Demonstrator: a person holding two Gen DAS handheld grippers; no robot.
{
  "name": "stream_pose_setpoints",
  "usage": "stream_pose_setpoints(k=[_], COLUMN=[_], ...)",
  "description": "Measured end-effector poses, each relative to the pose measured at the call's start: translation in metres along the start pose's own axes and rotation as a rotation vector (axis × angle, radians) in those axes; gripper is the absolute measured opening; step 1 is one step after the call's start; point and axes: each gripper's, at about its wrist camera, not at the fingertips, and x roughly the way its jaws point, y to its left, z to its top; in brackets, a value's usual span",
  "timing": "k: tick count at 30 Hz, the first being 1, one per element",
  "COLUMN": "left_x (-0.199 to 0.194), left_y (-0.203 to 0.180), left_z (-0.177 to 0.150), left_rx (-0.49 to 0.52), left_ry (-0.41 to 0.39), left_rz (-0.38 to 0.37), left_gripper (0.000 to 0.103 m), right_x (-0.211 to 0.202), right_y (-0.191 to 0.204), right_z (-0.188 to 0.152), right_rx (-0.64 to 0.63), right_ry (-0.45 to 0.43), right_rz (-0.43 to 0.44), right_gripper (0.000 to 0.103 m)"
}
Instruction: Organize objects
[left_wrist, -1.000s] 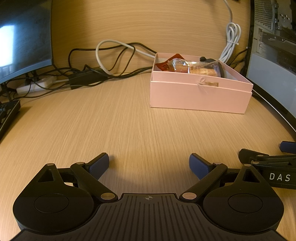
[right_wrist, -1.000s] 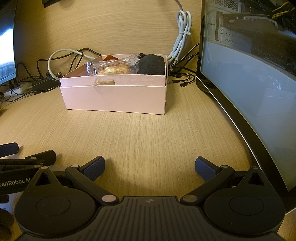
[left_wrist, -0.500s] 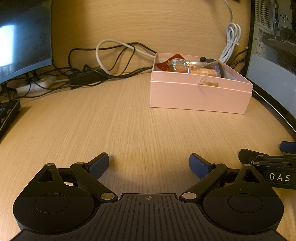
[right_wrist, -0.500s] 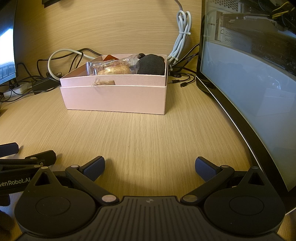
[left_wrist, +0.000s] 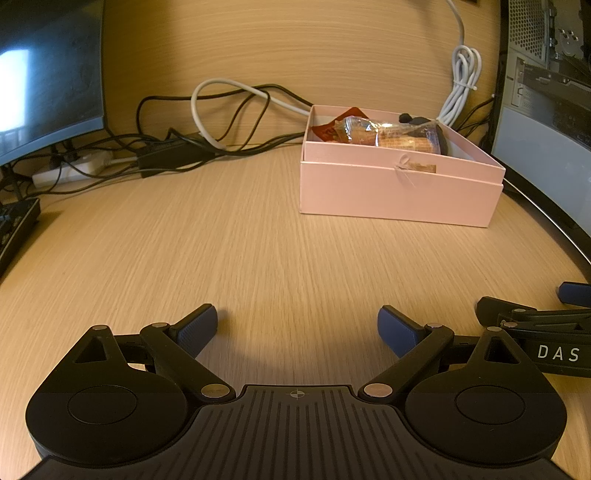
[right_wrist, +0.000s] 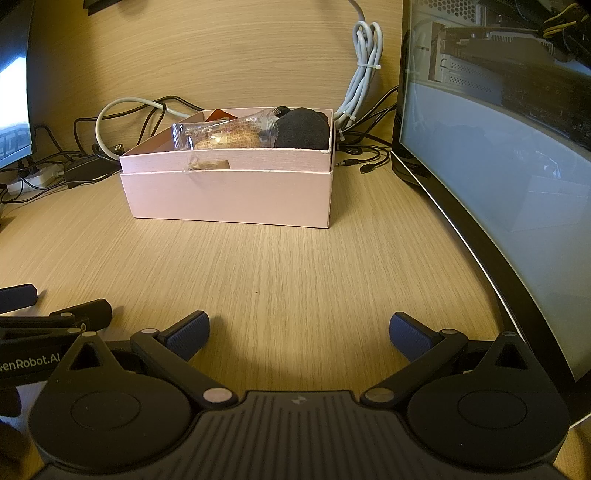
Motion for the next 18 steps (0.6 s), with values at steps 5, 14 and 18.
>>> stream_pose_setpoints(k=[5,14,18], left_x=[0.0010,0.0009,0.0009], left_y=[-0.0003,-0.0003,-0.0002], left_z=[0.0006,0.0006,0.0006], left_rx=[0.004,0.005,0.005], left_ry=[0.001,0.001,0.001], left_rz=[-0.002,-0.002,-0.002], left_gripper=[0.098,0.098,0.098], right_x=[0.0000,-0.0001,-0.0002], right_y=[-0.0001,-0.0003,-0.0004], right_z=[0.0000,0.0005,0.0008], right_rx=[0.000,0.000,0.000], right_ry=[0.000,0.000,0.000], right_rz=[0.000,0.000,0.000], right_gripper=[0.103,0.103,0.103])
